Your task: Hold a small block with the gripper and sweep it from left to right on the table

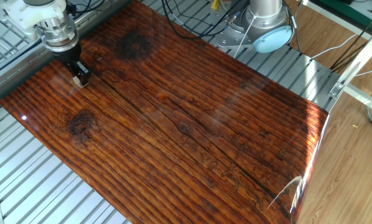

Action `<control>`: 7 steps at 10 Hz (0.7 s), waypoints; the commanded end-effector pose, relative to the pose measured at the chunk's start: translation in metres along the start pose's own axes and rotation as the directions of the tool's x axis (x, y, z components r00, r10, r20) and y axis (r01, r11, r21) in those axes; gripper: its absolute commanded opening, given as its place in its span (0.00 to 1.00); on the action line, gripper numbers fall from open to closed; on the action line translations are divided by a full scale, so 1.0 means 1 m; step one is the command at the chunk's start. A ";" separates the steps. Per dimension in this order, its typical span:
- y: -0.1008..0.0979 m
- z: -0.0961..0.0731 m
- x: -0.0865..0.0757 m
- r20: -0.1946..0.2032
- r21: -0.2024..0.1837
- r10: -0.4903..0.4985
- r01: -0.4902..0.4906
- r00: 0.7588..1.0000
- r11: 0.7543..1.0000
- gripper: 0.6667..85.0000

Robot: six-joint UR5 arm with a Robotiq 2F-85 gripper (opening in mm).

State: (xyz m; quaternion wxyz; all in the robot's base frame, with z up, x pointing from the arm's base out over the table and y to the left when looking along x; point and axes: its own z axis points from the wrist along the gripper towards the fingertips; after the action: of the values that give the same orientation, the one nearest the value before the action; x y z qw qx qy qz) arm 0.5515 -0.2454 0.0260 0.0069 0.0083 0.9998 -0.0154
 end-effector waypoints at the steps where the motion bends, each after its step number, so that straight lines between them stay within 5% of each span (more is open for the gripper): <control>1: -0.008 -0.008 -0.005 0.020 -0.008 -0.065 0.065 0.998 0.998 0.00; 3: 0.001 -0.007 -0.004 0.017 -0.062 -0.074 0.075 0.997 0.995 0.00; 7: -0.013 0.016 -0.008 0.070 -0.011 -0.143 0.145 0.987 0.989 0.00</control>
State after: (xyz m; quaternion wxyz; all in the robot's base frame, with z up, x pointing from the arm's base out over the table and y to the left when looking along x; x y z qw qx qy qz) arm 0.5572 -0.2537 0.0182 0.0258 -0.0510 0.9983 -0.0063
